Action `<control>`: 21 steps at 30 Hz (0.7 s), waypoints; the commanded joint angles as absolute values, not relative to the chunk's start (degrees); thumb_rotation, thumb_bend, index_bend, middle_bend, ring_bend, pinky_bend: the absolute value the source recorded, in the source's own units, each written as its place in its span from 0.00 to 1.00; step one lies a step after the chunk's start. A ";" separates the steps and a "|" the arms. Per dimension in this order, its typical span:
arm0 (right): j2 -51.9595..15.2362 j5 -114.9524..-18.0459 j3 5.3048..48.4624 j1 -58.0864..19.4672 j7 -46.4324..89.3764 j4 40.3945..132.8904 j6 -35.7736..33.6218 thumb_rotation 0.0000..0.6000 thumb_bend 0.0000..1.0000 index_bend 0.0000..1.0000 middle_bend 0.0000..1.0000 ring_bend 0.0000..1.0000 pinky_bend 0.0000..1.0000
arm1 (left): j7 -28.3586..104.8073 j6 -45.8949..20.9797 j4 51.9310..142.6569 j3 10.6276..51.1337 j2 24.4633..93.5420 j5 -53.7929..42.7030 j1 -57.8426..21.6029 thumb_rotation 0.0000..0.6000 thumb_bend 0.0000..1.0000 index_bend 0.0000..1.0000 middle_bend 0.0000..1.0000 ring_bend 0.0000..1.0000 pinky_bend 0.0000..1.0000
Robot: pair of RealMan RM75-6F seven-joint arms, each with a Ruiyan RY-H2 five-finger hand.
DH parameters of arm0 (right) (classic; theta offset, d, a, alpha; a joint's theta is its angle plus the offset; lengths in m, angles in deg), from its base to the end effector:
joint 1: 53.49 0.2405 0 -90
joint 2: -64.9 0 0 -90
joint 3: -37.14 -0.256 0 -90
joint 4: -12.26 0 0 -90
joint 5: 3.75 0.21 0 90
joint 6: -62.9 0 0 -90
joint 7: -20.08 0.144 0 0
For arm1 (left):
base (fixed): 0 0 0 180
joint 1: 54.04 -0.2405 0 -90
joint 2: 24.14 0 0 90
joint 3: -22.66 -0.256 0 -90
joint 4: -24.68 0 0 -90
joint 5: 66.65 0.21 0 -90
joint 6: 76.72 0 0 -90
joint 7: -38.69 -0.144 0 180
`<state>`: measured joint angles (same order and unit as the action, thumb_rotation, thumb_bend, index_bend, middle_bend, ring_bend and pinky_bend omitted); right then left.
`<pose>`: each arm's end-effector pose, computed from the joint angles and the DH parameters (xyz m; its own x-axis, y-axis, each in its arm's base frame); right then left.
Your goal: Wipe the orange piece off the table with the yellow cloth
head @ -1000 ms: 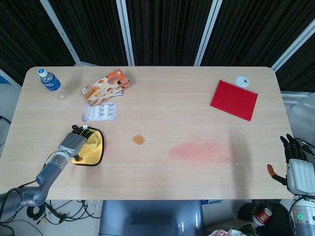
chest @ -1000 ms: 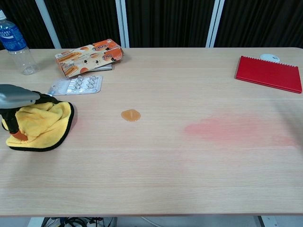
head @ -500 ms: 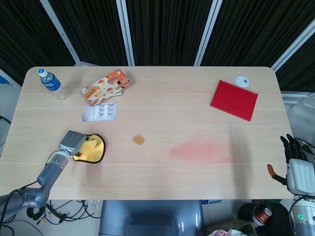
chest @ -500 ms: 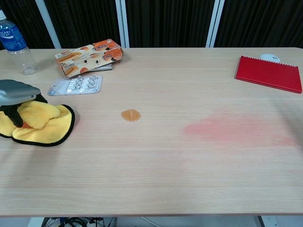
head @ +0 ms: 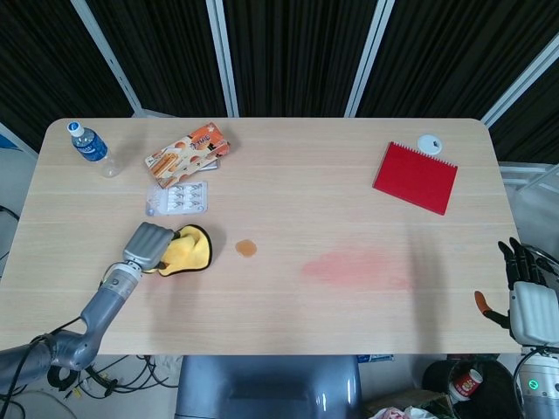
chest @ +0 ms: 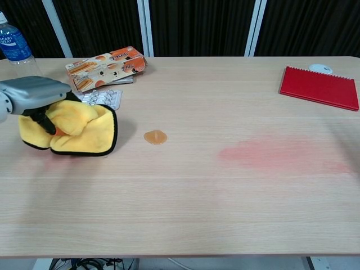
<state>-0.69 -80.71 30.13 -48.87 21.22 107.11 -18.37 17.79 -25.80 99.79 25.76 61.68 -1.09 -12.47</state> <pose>-0.3188 -0.1925 0.1556 0.2854 0.0003 0.9584 -0.9492 0.1384 0.2826 -0.2195 0.3506 -0.0041 0.6652 0.2735 0.6948 0.7388 -0.3758 -0.5595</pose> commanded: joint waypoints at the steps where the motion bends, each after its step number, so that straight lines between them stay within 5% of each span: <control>1: -0.68 -80.64 30.13 -48.88 21.29 107.12 -18.30 1.00 0.22 0.01 0.00 0.00 0.19 | 16.75 -25.49 101.58 27.60 62.22 -0.64 -10.80 1.00 0.49 0.66 0.65 0.60 0.75; 21: -0.37 -79.52 29.89 -48.86 22.35 107.48 -17.43 1.00 0.22 0.01 0.00 0.00 0.19 | 6.46 -29.81 94.51 31.55 79.53 -3.46 -0.06 1.00 0.49 0.67 0.65 0.60 0.75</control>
<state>-0.38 -79.54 29.89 -48.86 22.33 107.48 -17.45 7.36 -28.99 95.79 31.44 78.21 -3.26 -1.09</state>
